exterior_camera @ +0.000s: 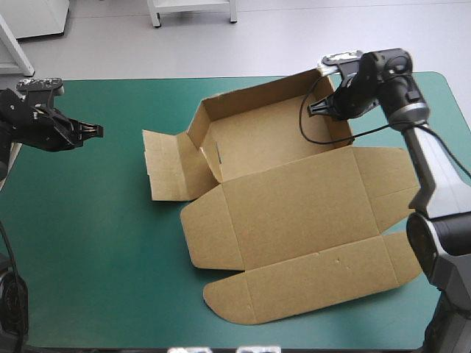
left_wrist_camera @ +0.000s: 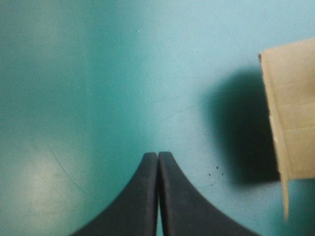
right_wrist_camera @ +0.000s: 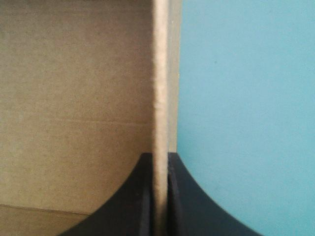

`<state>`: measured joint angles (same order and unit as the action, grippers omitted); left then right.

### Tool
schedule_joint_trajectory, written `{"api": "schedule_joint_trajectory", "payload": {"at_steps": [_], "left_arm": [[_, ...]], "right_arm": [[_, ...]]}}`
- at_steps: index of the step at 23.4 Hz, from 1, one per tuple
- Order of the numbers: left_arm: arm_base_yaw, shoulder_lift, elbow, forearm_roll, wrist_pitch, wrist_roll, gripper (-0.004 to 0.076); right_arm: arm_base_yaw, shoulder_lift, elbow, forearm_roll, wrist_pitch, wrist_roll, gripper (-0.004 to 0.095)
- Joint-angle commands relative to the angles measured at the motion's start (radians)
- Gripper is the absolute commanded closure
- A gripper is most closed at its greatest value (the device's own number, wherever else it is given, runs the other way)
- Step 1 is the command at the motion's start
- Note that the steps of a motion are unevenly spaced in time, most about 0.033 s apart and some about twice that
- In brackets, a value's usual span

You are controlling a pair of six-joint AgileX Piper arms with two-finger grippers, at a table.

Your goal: Fold the box

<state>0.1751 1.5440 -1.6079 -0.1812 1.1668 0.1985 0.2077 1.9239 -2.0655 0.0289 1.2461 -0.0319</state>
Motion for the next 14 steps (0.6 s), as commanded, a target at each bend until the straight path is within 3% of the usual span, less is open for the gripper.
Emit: {"api": "schedule_joint_trajectory", "payload": {"at_steps": [1,4,6,14], "left_arm": [[-0.001,0.003,-0.026,-0.028,-0.047,0.000,0.0732],[-0.001,0.068,-0.026,-0.116,-0.063,0.022,0.0732],[-0.001,0.106,-0.026,-0.166,-0.070,0.051,0.0732],[-0.001,0.191,-0.026,-0.491,-0.094,0.211,0.0732]], "right_arm": [[-0.073,-0.137,-0.038,0.088,0.000,-0.026,0.0925],[-0.167,-0.236,-0.038,0.209,0.000,-0.062,0.0925],[-0.197,-0.298,-0.038,0.218,0.000,-0.064,0.0925],[-0.221,-0.422,-0.038,0.329,0.000,-0.089,0.0925]]}}
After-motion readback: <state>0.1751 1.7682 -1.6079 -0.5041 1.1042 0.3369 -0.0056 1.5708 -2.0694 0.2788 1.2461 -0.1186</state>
